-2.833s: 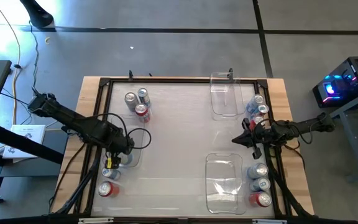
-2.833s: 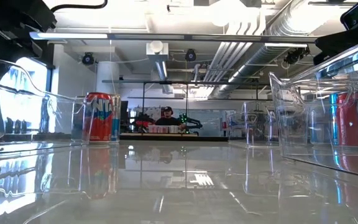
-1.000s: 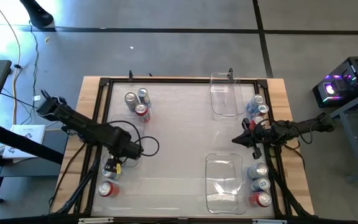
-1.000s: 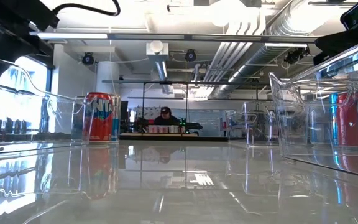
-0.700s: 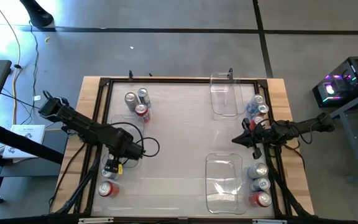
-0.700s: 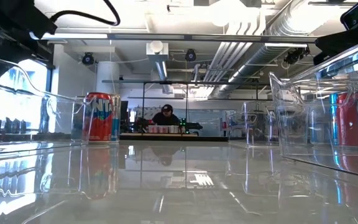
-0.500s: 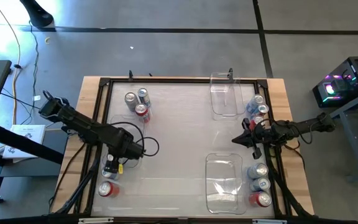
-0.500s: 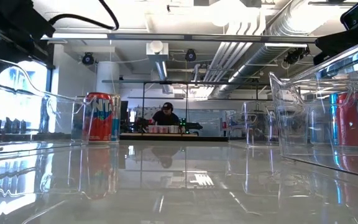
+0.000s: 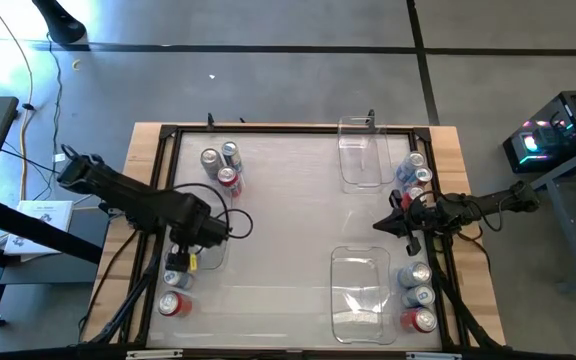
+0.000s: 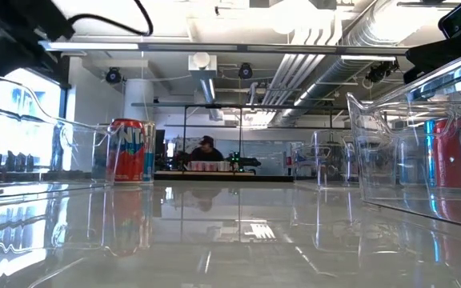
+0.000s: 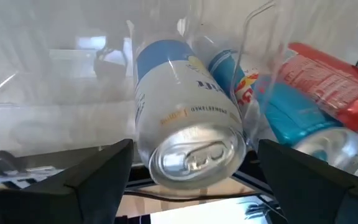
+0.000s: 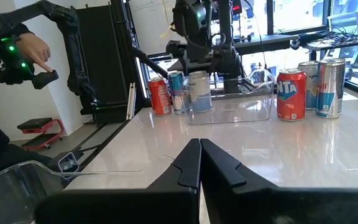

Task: Sort soda cans
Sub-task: Put the top left blue and white soda can into the middle left transparent bin

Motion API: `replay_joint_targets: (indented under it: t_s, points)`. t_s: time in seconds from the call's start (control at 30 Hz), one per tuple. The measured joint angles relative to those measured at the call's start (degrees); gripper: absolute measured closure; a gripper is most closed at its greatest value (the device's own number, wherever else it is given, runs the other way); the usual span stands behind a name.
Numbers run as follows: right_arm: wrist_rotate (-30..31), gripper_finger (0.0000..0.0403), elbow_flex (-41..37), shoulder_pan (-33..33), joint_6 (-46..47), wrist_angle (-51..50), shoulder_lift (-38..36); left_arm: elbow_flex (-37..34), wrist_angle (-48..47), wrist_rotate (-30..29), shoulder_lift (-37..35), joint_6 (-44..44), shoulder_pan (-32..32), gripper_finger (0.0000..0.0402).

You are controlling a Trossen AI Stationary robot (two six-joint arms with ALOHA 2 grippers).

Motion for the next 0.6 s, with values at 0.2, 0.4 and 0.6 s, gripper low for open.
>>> replay_joint_targets:
  t_s: [0.2, 0.4, 0.6]
  points:
    - [0.0, 0.0402, 0.0, 0.0, 0.0, 0.0, 0.0, 6.7, -4.8, -6.2, -0.9, -0.5, 1.5, 0.0062]
    - [0.0, 0.0402, 0.0, 0.0, 0.0, 0.0, 0.0, 11.4, -1.1, -21.7, -4.7, 2.6, 7.2, 0.0062]
    - [0.0, 0.0402, 0.0, 0.0, 0.0, 0.0, 0.0, 11.3, 2.8, -29.1, -8.4, 11.8, 23.7, 0.0062]
